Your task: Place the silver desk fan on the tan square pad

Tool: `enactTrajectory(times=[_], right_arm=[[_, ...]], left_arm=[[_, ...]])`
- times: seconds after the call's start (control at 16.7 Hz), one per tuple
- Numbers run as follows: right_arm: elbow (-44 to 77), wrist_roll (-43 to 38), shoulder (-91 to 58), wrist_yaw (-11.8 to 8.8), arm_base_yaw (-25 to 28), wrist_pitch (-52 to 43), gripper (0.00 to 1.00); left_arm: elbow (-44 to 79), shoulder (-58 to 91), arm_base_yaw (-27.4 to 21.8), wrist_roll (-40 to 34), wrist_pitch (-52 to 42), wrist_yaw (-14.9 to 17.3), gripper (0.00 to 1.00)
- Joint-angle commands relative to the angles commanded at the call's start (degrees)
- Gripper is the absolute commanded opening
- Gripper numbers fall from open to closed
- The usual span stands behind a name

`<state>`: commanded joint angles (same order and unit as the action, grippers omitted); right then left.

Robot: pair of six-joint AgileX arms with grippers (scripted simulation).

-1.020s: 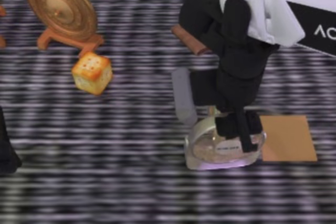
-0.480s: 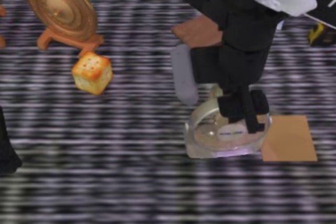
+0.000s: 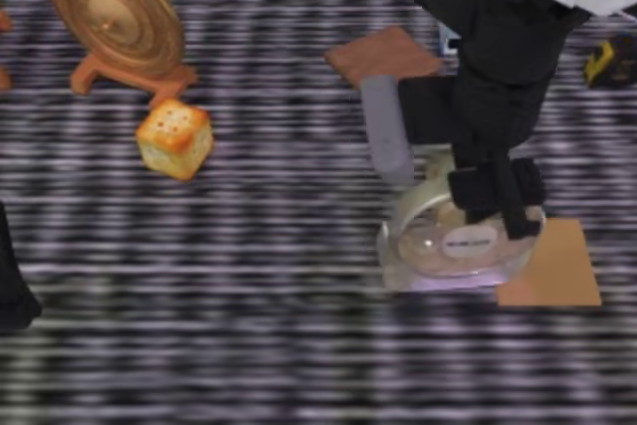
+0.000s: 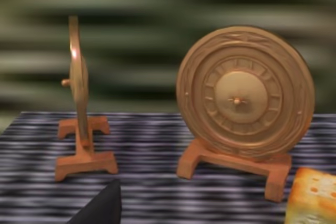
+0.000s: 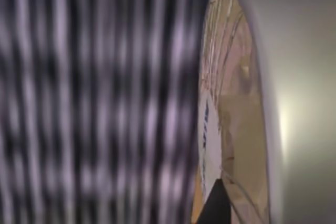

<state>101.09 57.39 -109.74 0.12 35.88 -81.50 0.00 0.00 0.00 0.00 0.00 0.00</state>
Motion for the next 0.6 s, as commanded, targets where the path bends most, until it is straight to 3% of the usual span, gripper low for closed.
enactTrajectory(times=[0.36,0.6], right_arm=[[-8.65,10.11,6.95,0.01,-13.93,1.63,0.00],[-10.01,11.73,8.09,0.00,-15.69,1.90,0.00]], left_arm=[[0.00,0.00,0.00,0.00,0.00,0.00,1.00],[0.00,0.00,0.00,0.00,0.00,0.00,1.00]])
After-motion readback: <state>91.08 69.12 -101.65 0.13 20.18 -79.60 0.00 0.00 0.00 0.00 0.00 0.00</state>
